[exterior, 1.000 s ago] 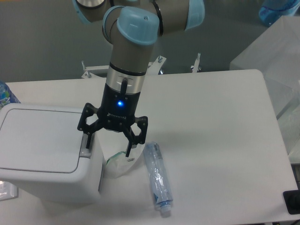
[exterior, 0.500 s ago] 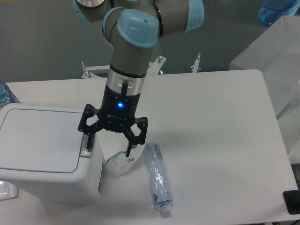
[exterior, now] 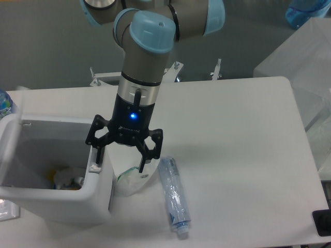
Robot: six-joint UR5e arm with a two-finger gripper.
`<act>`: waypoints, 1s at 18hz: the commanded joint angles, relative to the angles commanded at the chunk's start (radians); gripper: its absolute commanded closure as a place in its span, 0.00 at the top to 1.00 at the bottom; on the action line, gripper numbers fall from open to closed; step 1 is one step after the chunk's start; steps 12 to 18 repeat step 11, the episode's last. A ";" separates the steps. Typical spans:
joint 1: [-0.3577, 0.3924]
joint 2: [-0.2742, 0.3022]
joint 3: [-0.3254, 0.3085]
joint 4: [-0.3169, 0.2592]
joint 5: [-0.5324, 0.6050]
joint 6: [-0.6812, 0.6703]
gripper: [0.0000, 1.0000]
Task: Open the trash can
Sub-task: 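Press down on the grey button to pop the lid open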
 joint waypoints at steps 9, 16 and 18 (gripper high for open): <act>0.025 0.020 0.114 -0.020 0.192 0.305 1.00; 0.038 0.029 0.109 -0.049 0.195 0.379 1.00; 0.038 0.029 0.109 -0.049 0.195 0.379 1.00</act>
